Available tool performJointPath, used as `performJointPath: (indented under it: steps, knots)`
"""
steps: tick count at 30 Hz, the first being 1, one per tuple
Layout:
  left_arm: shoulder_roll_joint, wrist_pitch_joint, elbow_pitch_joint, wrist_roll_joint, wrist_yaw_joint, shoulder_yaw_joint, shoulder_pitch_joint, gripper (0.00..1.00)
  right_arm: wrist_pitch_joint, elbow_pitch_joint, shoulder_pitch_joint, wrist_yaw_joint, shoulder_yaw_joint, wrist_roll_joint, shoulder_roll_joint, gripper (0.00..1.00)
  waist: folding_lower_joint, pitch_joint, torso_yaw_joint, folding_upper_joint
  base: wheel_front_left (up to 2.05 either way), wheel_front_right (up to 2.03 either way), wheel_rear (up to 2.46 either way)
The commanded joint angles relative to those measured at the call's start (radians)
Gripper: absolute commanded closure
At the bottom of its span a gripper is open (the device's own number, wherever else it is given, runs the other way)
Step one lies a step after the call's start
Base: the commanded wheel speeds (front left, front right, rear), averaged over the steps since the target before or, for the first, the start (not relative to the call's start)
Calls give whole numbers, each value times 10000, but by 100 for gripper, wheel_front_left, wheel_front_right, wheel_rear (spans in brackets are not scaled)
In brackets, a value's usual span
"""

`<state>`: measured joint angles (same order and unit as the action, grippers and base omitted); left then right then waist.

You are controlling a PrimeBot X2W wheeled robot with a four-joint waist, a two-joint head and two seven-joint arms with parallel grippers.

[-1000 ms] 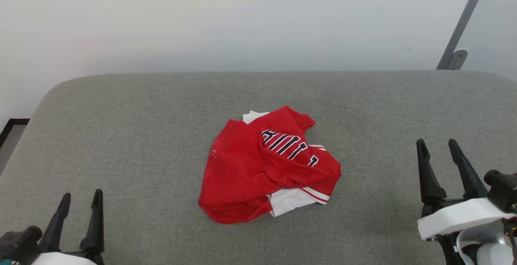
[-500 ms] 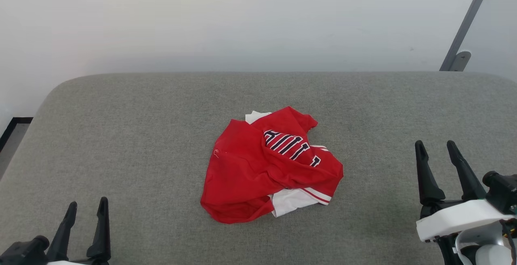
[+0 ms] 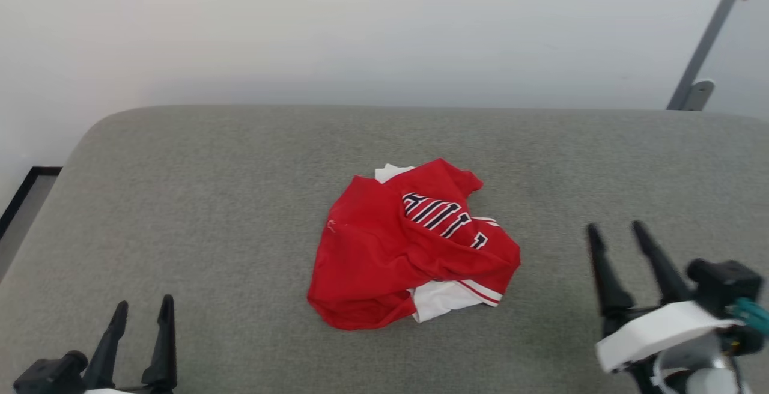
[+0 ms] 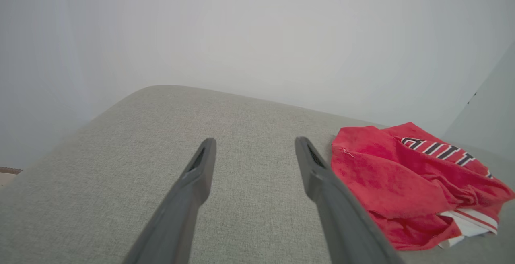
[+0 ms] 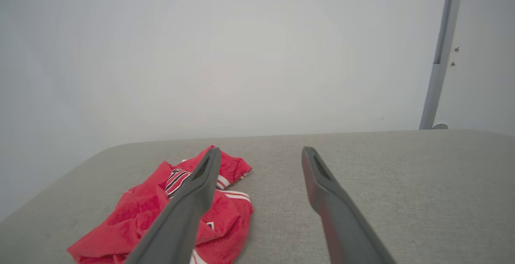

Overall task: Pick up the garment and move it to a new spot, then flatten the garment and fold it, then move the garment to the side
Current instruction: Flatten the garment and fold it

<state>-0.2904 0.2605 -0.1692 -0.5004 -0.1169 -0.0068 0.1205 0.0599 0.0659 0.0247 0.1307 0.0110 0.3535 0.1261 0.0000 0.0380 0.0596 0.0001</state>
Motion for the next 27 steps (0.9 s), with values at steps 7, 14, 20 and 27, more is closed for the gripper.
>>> performJointPath:
  steps: [7, 14, 20, 27]
  knots:
    - [-116, 60, 5, -38, -84, -261, -293, 0, -943, 117, 92, 1, 1410, 417, 372, 0, 0, -150, 501, -1, 0, 0, 0]
    - [-209, 57, -32, -157, -113, -518, -533, 0, -2521, 275, 420, 1, 2896, 987, 1002, 0, 0, -475, 1005, -1, 0, 0, 0]
    - [-235, 58, -104, -256, -135, -838, -1013, 0, -3886, 690, 923, 1, 3276, 989, 1312, 0, 0, -929, 1510, -1, 0, 0, 0]
    - [-120, 59, -226, -293, -134, -1175, -1626, 0, -5169, 1340, 1629, 1, 3357, 531, 1451, 0, 0, -1472, 2119, -1, 0, 0, 0]
